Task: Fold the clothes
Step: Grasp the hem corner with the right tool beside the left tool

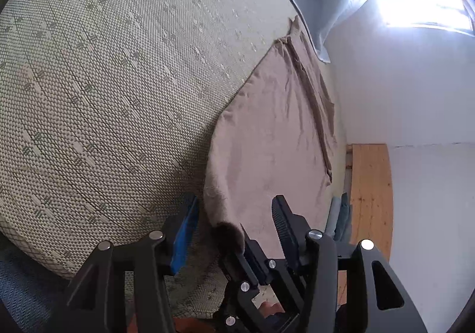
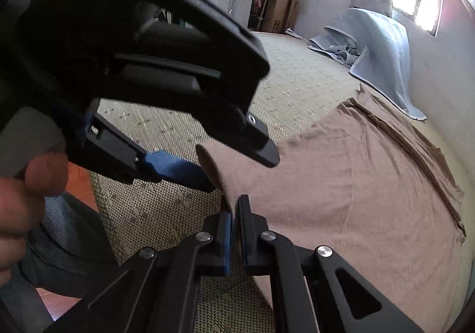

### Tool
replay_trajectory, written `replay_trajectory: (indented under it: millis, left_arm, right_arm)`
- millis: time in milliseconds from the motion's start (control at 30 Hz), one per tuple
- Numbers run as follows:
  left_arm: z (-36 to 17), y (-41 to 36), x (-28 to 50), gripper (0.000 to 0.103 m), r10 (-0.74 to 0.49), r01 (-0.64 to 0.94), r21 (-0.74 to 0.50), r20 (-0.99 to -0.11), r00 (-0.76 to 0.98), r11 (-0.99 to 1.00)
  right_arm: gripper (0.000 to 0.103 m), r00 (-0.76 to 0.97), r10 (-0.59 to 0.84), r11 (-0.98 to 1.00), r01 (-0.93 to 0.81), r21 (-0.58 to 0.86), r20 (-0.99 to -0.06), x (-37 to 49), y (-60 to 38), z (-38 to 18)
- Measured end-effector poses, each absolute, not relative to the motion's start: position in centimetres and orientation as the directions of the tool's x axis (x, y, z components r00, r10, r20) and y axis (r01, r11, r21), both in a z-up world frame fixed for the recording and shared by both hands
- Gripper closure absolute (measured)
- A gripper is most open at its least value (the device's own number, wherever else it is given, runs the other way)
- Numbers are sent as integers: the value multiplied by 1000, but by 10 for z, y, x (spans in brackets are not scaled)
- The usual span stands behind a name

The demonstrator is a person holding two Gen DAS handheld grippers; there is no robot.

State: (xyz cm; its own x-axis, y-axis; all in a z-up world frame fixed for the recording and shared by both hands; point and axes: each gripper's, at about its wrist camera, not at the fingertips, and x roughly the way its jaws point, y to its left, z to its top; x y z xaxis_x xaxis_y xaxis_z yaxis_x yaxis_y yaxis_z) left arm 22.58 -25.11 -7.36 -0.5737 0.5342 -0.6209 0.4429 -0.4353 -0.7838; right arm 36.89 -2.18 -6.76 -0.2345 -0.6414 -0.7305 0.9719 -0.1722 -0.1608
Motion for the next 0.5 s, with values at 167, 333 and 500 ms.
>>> replay_trajectory:
  millis: [167,333,500]
  left_arm:
    - [-74,-251,224,48,536,444,-784,-620,-573,-433]
    - [-75,-250,222,62,538,445,-781,-625,-566,-439]
    - [-76,-247,217,80,537,448,-773,-634,-557,-449]
  right_arm:
    - [100,-232,-642,-176,972,-154,-731,369,-23,-69]
    - [100,-224,-646,-172,974,-147,-730,365,-16,-70]
    - [100,-226,-649,-179,974,-143,-726,365,-17,-70]
